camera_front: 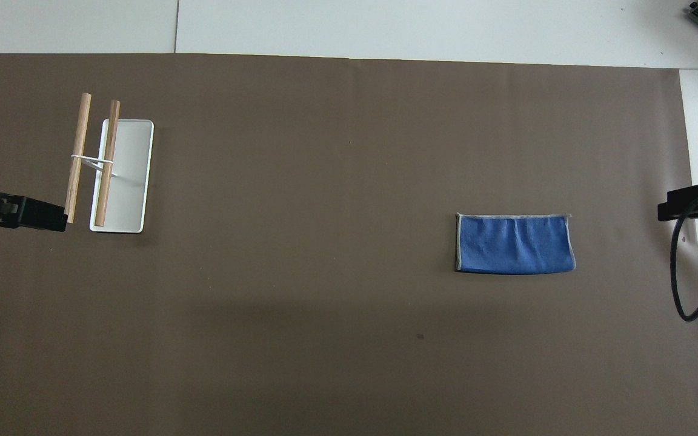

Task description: Right arm passes towel to left arm to hang

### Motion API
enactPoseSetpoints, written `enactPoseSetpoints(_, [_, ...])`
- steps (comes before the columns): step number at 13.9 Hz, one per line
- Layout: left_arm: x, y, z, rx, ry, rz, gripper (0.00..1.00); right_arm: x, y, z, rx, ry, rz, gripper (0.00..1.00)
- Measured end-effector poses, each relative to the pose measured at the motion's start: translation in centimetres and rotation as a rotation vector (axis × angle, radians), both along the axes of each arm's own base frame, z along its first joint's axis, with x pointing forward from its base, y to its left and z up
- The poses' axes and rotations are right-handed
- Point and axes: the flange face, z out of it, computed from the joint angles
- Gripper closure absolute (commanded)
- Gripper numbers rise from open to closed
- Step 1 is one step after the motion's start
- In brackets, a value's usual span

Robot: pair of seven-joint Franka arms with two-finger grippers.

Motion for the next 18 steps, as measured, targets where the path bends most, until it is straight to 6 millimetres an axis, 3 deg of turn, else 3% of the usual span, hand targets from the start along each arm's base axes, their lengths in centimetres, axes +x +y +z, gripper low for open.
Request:
enactPoseSetpoints(11, [0.05,0.49,-0.38,0.000,0.008,0.009,0.00,-0.25,-0.35,-0.51,0.001,0.012,-0.009,0.00])
enactPoseSetpoints(18, [-0.07,-0.44,-0.40,0.001,0.008,-0.009,0.00,-0.27,-0.27,-0.67,-0.001,0.006,-0.011,0.00])
